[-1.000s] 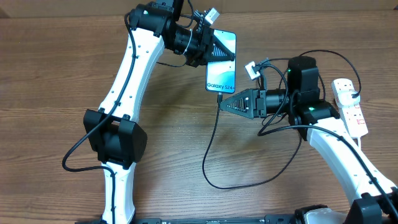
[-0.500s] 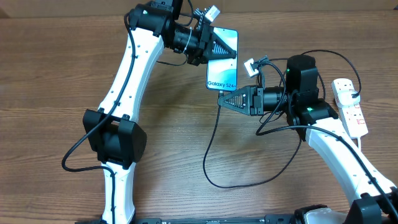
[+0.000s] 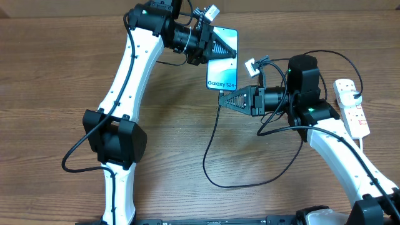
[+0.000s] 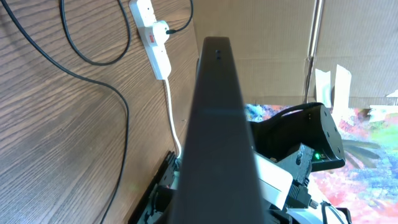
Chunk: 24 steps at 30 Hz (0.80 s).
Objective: Plug charger to phone and switch on socket
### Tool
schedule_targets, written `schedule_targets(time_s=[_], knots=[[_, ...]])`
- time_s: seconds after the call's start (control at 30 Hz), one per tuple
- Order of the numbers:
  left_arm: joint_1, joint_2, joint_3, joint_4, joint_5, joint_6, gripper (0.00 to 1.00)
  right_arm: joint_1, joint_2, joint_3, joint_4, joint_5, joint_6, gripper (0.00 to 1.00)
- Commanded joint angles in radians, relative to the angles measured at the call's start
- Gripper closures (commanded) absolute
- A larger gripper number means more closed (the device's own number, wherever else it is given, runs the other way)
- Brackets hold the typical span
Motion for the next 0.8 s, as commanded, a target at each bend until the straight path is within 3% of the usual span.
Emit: schedule_targets(time_s=[0.0, 0.43, 0.77], knots=[[-0.001, -0.031, 0.011, -0.005, 0.036, 0.031, 0.96, 0.002, -0.016, -0.004, 0.015, 0.047, 0.05, 0.96], [-0.001, -0.031, 0.011, -0.12, 0.047, 0.202, 0.96, 0.001, -0.016, -0.004, 0.022, 0.069, 0.117, 0.96], [-0.014, -0.031, 0.011, -0.183, 0.065, 0.256, 0.96, 0.001, -0.016, -0.004, 0.069, 0.129, 0.181, 0.96]])
